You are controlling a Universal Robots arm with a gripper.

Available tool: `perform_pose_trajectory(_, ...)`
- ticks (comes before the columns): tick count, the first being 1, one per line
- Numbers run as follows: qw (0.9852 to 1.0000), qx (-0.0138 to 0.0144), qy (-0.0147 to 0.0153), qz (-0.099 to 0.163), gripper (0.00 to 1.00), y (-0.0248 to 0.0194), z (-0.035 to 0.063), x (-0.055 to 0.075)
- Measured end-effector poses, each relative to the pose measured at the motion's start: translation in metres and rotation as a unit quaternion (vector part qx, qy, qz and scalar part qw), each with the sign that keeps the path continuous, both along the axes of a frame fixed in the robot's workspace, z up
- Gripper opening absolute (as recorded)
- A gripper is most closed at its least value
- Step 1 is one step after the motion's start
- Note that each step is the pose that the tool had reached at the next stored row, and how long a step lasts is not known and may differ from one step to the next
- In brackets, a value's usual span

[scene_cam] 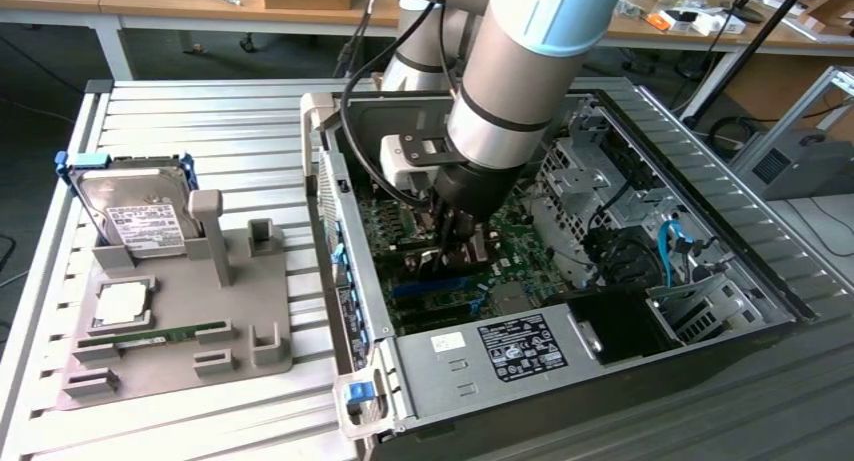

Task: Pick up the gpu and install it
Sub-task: 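Insert the gpu into the slot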

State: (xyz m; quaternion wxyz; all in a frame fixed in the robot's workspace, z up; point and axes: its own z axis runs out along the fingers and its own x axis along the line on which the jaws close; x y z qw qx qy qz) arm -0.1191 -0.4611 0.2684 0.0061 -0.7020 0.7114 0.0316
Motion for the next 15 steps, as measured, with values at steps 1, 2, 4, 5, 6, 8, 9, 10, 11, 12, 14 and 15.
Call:
perform_pose_trajectory(1,1.0,-0.0014,0.0,0.0,0.27,0.0,-0.0001,0.0)
perform_pose_trajectory(2,1.0,-0.0039,0.0,0.0,0.27,0.0,-0.0001,0.0)
perform_pose_trajectory(4,0.9999,-0.0117,0.0,0.0,0.27,0.0,-0.0001,0.0)
perform_pose_trajectory(5,0.9999,-0.0121,0.0,0.0,0.27,0.0,-0.0001,0.0)
perform_pose_trajectory(6,0.9999,-0.0123,0.0,0.0,0.27,0.0,-0.0001,0.0)
perform_pose_trajectory(8,0.9999,-0.0124,0.0,0.0,0.27,0.0,-0.0002,0.0)
perform_pose_trajectory(9,0.9999,-0.0124,0.0,0.0,0.27,0.0,-0.0004,0.0)
perform_pose_trajectory(10,0.9999,-0.0123,0.0,0.0,0.27,0.0,-0.0009,0.0)
perform_pose_trajectory(11,0.9999,-0.0122,-0.0001,0.0,0.27,0.0001,-0.0014,0.0)
perform_pose_trajectory(12,0.9999,-0.0123,0.0,0.0,0.27,0.0,-0.0018,0.0)
perform_pose_trajectory(14,0.9999,-0.0124,0.0,0.0,0.27,0.0,-0.0023,-0.0001)
perform_pose_trajectory(15,0.9999,-0.0125,0.0001,0.0,0.27,0.0,-0.0023,-0.0001)
